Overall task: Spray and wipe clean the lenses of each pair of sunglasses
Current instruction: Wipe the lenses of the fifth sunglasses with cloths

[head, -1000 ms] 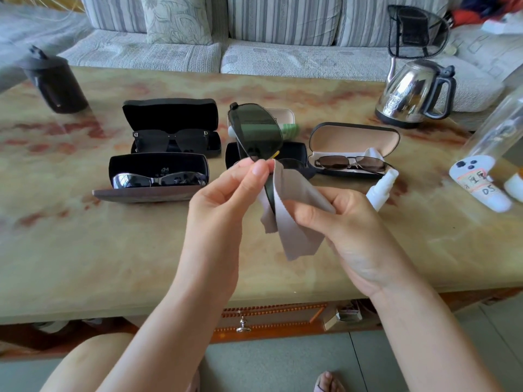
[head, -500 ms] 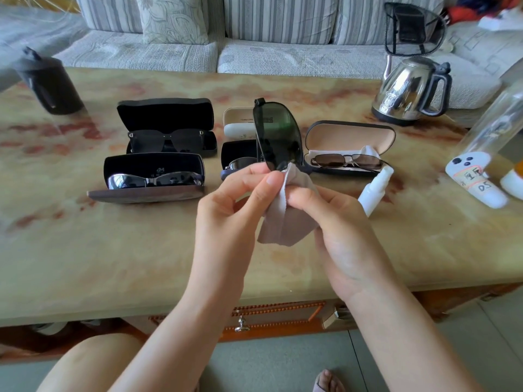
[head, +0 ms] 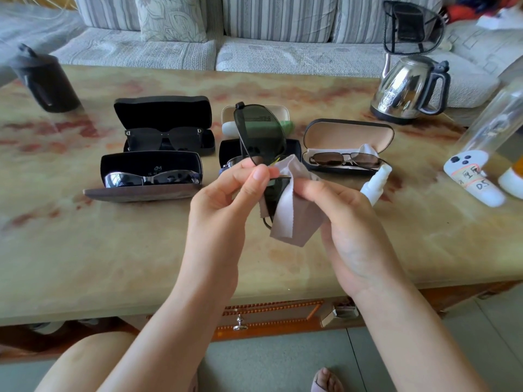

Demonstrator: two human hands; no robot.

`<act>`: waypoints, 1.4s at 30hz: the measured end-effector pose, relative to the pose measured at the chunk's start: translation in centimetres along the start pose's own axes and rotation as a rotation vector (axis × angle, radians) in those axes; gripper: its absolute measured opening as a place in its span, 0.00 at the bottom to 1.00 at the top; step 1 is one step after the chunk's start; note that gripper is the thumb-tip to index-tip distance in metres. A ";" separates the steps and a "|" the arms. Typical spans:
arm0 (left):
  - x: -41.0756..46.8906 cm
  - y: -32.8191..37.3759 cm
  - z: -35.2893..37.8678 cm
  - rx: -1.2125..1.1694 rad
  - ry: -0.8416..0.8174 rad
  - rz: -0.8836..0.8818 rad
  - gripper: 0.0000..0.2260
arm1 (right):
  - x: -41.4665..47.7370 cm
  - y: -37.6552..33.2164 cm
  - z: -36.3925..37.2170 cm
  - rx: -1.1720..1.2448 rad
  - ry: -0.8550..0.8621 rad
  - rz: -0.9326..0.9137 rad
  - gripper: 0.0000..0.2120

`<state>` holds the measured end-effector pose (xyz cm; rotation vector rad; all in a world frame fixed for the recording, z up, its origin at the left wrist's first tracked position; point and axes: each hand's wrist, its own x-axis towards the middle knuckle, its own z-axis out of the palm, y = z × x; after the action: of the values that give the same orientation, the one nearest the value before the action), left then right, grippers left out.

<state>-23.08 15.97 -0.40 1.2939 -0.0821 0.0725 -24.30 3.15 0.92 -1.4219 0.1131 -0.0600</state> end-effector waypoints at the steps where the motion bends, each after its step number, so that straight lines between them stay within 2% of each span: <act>1: 0.0 -0.1 -0.1 -0.012 0.014 -0.012 0.13 | 0.0 -0.1 0.0 -0.002 -0.008 0.001 0.16; 8: 0.3 0.1 -0.4 -0.100 0.067 -0.034 0.09 | 0.1 0.3 -0.2 0.008 -0.062 0.006 0.16; 18: 0.9 0.2 -1.1 -0.190 0.071 -0.064 0.09 | -0.3 0.6 -1.0 -0.043 -0.273 0.032 0.04; 20: 0.6 0.2 -1.0 -0.164 0.052 -0.067 0.10 | -0.3 0.5 -1.0 -0.049 -0.267 0.028 0.04; 23: 0.1 0.3 -0.4 -0.079 0.002 -0.046 0.10 | -0.1 0.6 -0.8 -0.060 -0.219 0.019 0.10; 29: -0.2 -0.2 0.5 -0.015 -0.044 -0.022 0.23 | 0.2 0.4 -0.2 0.040 -0.113 0.040 0.06; 37: 0.0 0.0 -0.1 -0.044 0.013 -0.014 0.10 | 0.0 0.2 -0.1 0.013 -0.137 0.057 0.07; 42: 0.2 0.1 -0.4 -0.035 0.015 -0.052 0.09 | 0.0 0.5 -0.4 0.016 -0.135 0.071 0.08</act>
<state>-22.91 16.35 -0.40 1.2594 -0.0365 0.0359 -24.40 2.83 0.41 -1.4007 0.0513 0.0938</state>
